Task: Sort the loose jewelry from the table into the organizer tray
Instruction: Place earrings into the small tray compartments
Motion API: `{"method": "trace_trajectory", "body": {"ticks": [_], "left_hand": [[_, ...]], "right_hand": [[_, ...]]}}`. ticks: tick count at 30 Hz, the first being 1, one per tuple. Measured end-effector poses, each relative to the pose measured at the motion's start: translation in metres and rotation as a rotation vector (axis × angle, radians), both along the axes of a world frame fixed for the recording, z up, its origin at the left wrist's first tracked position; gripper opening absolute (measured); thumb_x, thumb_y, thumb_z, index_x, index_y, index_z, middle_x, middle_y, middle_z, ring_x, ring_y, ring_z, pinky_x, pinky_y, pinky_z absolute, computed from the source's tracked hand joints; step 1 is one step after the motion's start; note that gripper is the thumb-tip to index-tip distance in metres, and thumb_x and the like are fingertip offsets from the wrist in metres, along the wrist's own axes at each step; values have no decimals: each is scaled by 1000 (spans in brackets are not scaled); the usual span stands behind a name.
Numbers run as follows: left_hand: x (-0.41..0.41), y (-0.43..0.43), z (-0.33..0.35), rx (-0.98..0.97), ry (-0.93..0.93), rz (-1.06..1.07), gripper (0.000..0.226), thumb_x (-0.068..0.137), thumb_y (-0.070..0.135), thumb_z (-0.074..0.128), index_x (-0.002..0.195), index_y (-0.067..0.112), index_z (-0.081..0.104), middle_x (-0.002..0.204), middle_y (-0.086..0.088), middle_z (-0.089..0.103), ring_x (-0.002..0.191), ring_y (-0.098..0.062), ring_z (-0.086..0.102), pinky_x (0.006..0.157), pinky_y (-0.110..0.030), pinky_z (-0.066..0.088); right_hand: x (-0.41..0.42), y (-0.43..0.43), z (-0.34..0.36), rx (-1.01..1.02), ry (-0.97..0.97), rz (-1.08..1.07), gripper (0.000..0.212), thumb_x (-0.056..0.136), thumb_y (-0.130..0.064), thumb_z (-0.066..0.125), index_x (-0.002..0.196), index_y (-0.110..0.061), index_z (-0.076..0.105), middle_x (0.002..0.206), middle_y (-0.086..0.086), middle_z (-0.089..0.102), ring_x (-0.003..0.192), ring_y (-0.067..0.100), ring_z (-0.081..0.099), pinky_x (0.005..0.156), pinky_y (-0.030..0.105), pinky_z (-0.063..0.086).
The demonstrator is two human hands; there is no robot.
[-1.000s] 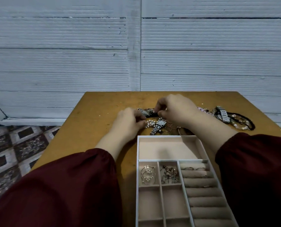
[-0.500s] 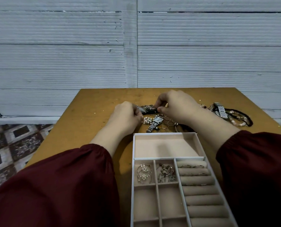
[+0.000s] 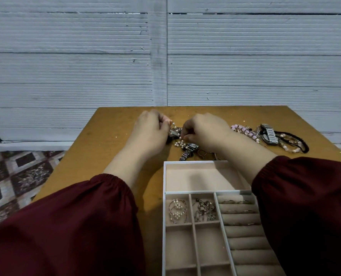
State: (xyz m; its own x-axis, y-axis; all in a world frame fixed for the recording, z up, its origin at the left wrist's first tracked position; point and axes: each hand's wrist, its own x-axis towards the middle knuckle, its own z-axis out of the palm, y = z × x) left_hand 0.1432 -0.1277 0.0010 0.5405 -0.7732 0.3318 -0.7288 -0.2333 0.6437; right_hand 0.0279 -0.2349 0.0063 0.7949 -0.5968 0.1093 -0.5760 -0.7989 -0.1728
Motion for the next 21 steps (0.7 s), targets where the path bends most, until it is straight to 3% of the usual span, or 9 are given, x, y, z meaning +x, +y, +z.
{"method": "trace_trajectory", "body": {"ticks": [12, 14, 18, 21], "left_hand": [[14, 7, 8, -132, -21, 53, 9, 94, 23, 52, 91, 16, 57, 98, -11, 60, 93, -28, 56, 74, -30, 39], [15, 10, 9, -157, -28, 51, 7, 93, 22, 53, 91, 16, 57, 97, -8, 60, 89, -24, 56, 72, -28, 38], [17, 18, 10, -163, -10, 36, 5, 92, 19, 57, 87, 17, 59, 72, 13, 55, 65, -6, 51, 58, -21, 32], [20, 21, 10, -153, 18, 37, 5, 91, 17, 58, 86, 17, 59, 67, 13, 55, 59, 1, 51, 53, -10, 34]], "right_hand": [[15, 2, 1, -47, 63, 27, 5, 82, -27, 70, 86, -29, 71, 91, -4, 70, 93, 21, 61, 67, 26, 40], [17, 2, 0, -60, 83, 30, 7, 82, -28, 69, 88, -29, 72, 93, -4, 70, 94, 20, 61, 66, 25, 38], [22, 1, 0, -62, 120, 29, 7, 84, -29, 68, 90, -29, 71, 96, -4, 69, 96, 21, 61, 67, 26, 38], [25, 1, 0, -56, 142, 31, 8, 85, -27, 67, 91, -28, 71, 99, -3, 69, 97, 22, 61, 68, 27, 40]]}}
